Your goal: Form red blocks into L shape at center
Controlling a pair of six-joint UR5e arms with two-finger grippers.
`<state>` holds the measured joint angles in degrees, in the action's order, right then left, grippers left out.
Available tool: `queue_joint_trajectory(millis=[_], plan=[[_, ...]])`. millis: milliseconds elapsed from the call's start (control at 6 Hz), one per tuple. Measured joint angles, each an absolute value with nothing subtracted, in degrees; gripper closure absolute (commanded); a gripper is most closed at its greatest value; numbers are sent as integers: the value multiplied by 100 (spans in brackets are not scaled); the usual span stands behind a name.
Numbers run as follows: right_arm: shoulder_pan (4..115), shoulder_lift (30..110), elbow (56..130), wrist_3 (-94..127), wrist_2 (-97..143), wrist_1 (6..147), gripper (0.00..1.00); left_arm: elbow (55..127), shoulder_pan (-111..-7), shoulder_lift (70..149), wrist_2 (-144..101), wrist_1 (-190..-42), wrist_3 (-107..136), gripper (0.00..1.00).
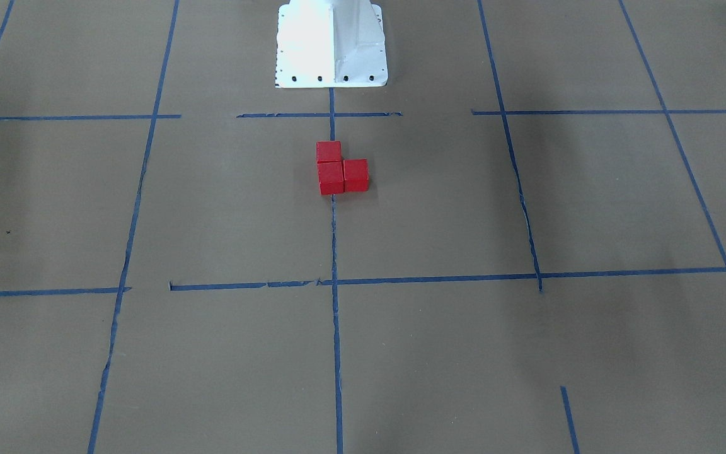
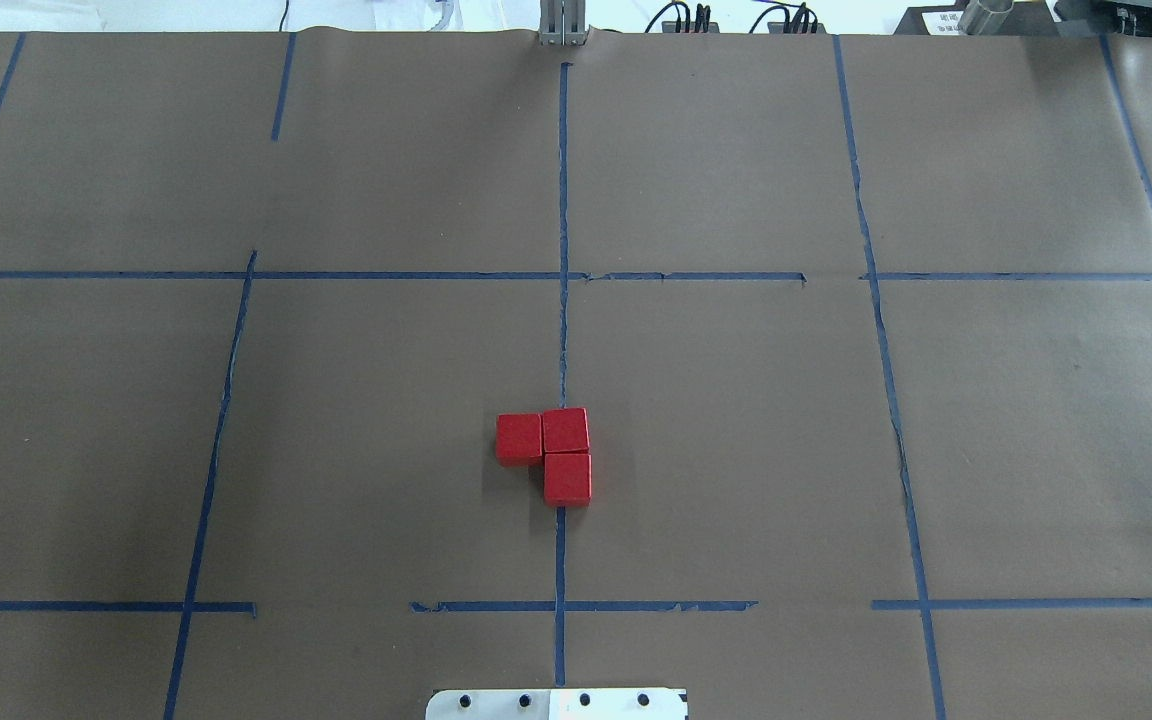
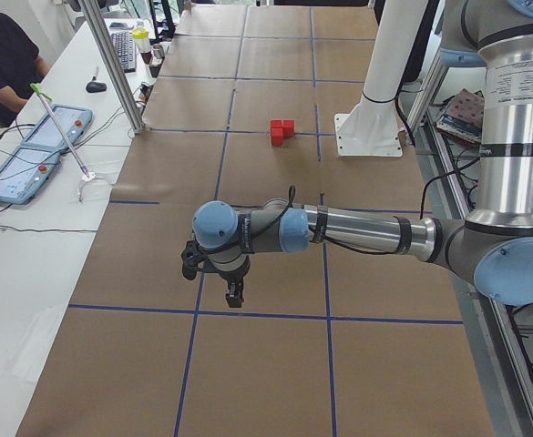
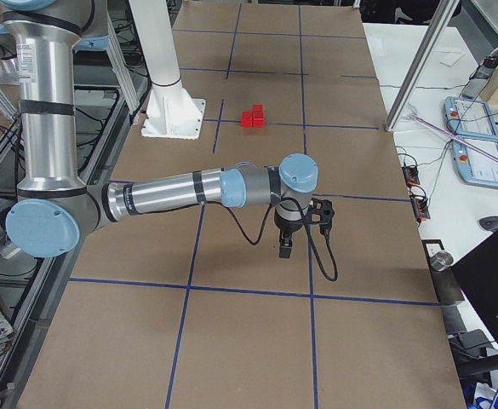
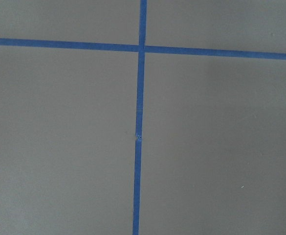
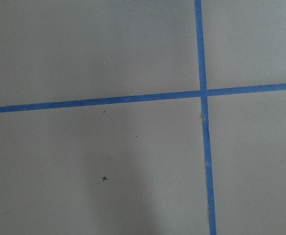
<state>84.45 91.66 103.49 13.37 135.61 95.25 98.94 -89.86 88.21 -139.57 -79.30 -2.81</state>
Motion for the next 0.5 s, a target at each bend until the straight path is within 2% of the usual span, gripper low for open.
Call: queue_joint_trajectory(millis=[500], plan=[[8493, 9337, 10528, 1336, 13561, 9505, 0, 10096, -8975, 8537, -13616, -8213, -282, 0]])
